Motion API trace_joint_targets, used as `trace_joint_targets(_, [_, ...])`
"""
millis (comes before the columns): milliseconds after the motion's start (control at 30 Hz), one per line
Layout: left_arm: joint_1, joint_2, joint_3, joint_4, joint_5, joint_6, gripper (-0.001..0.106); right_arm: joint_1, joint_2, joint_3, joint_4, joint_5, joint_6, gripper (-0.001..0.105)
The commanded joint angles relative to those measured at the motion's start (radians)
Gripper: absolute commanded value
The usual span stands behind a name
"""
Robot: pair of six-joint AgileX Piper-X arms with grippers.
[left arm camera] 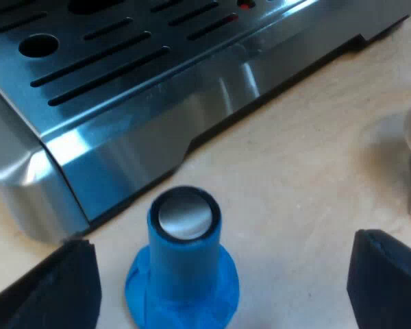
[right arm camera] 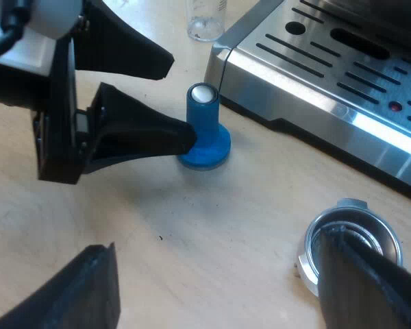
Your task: Grind coffee beans and then tamp
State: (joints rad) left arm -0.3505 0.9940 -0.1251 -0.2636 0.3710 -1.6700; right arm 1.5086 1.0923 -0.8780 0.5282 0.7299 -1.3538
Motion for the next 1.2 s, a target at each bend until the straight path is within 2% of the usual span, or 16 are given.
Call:
trace_joint_targets(33, [-0.007,0.039,-0.002,-0.075,0.0,-0.011,0.085,-0.005,0.0,-0.002,0.0,0.015,-0.011,0.063])
trace_joint_targets(367, [-0.007,0.187,-0.002,-0.172,0.03,-0.018,0.085,-0.005,0.0,-0.002,0.0,0.015,-0.011,0.063])
trace_joint_targets(500, [-0.007,0.25,-0.012,-0.223,0.03,-0.054,0.085,-0.005,0.0,-0.002,0.0,0.015,-0.011,0.063])
trace_joint_targets(833, [-0.007,0.345,-0.084,-0.222,0.03,-0.076,0.085,-0.005,0.0,-0.002,0.0,0.015,-0.011,0.063])
trace_joint_targets(1200, [-0.007,0.368,-0.103,-0.22,0.03,-0.077,0.085,-0.005,0.0,-0.002,0.0,0.015,-0.011,0.063])
